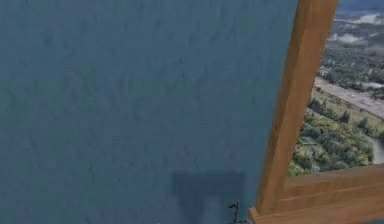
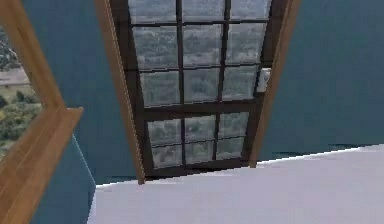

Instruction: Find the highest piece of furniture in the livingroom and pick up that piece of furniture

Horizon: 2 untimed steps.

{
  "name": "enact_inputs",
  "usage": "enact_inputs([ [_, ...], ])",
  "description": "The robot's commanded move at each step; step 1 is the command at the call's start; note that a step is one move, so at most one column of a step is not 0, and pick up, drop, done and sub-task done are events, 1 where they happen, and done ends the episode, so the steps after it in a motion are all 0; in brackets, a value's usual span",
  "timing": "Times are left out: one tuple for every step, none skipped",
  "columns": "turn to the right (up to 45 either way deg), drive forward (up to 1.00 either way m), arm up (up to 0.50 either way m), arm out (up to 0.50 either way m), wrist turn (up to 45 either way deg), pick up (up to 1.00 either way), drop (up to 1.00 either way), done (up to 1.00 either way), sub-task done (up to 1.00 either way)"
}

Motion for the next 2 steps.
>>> enact_inputs([
  [-45.0,0.00,0.00,0.00,0.0,0.00,0.00,0.00,0.00],
  [45.0,0.00,0.00,0.00,0.0,0.00,0.00,0.00,0.00],
])
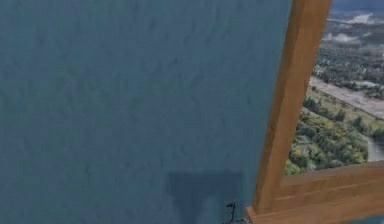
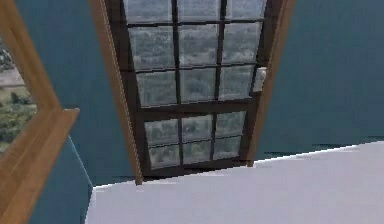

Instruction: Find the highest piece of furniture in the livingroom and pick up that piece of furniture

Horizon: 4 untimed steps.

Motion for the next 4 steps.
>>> enact_inputs([
  [45.0,0.00,0.00,0.00,0.0,0.00,0.00,0.00,0.00],
  [45.0,0.00,0.00,0.00,0.0,0.00,0.00,0.00,0.00],
  [42.0,0.00,0.00,0.00,0.0,0.00,0.00,0.00,0.00],
  [0.0,0.55,0.00,0.00,0.0,0.00,0.00,0.00,0.00],
])
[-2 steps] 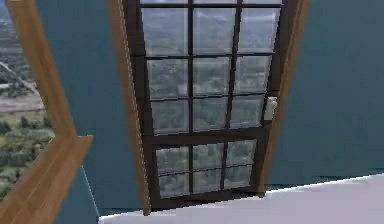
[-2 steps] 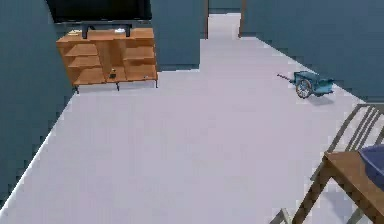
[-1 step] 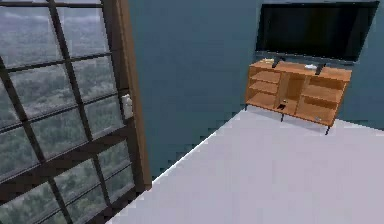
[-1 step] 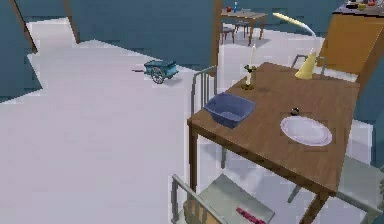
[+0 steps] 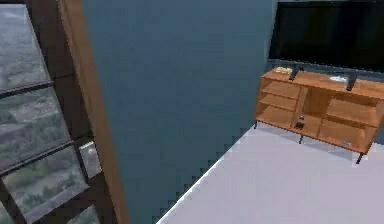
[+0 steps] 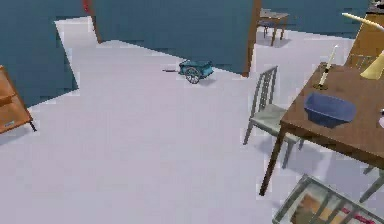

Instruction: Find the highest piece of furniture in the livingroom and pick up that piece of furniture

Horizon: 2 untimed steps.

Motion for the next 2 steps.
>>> enact_inputs([
  [45.0,0.00,0.00,0.00,0.0,0.00,0.00,0.00,0.00],
  [42.0,0.00,0.00,0.00,0.0,0.00,0.00,0.00,0.00],
])
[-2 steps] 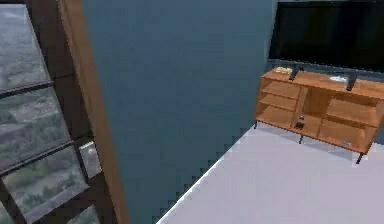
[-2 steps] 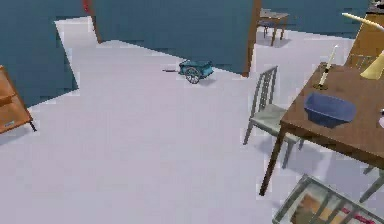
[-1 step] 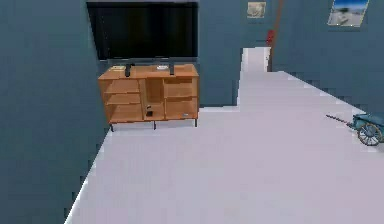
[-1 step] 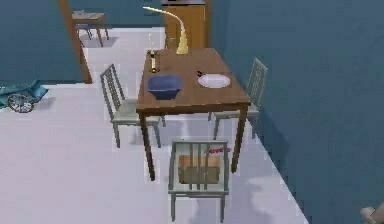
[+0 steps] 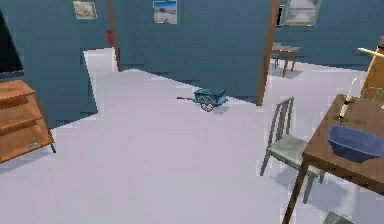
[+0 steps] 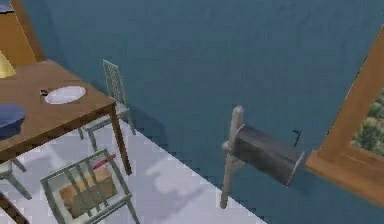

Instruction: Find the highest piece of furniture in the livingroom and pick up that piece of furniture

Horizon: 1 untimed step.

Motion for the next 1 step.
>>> enact_inputs([
  [3.0,0.00,0.00,0.00,0.0,0.00,0.00,0.00,0.00],
])
